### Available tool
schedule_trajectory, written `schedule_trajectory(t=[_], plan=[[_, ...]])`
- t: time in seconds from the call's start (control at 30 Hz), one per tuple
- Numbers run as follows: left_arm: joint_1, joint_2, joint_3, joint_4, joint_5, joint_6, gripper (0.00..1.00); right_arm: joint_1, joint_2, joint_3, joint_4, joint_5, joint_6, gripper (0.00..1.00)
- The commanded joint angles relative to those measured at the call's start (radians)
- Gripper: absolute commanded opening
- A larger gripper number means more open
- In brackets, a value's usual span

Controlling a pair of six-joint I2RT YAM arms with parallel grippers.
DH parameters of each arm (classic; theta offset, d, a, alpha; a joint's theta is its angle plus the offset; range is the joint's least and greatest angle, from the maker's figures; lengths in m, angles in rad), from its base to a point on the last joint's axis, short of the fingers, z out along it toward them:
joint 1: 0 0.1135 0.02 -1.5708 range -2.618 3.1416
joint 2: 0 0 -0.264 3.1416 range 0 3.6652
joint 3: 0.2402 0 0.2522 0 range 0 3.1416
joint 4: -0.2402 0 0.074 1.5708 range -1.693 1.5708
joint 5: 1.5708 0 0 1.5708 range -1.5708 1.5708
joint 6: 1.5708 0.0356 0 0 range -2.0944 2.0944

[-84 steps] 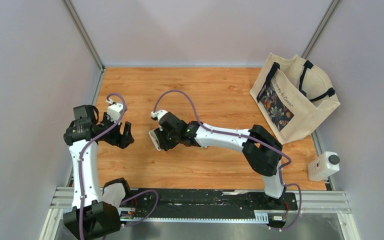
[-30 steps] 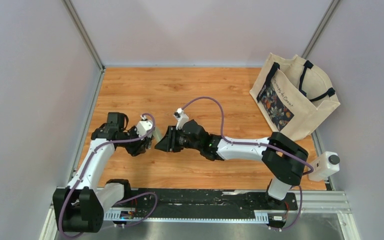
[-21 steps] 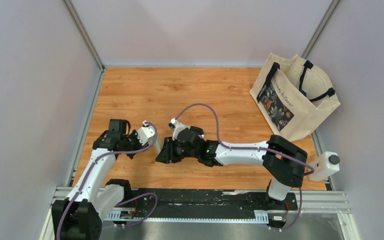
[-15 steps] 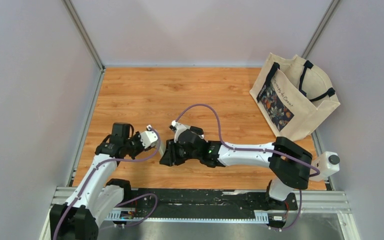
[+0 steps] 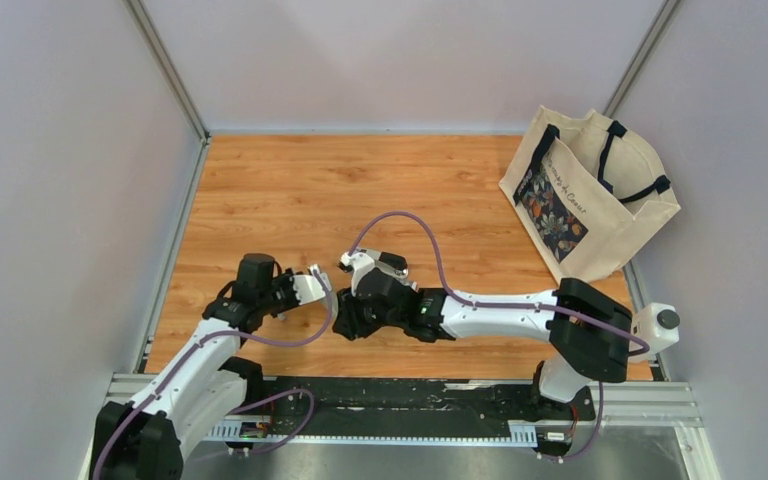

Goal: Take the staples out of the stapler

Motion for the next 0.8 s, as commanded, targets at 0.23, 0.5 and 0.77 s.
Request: schedule_trajectory(t=[0.23,0.5,0.77], plan=[[0.034,0.018,0.230,-0.176,-0.028,-0.108,0.30,0.053,-0.064,0.055,-0.180,0.100,-0.120,0.00],[0.037,-0.010,0.392,-0.426,0.086,-0.259,0.65,-0.036,0.026,0.330,-0.292,0.148,-0.244,0.00],[0.095,0.024,0.522,-0.396,0.074,-0.468,0.73,-0.045,0.150,0.420,-0.333,0.136,-0.344,0.00]])
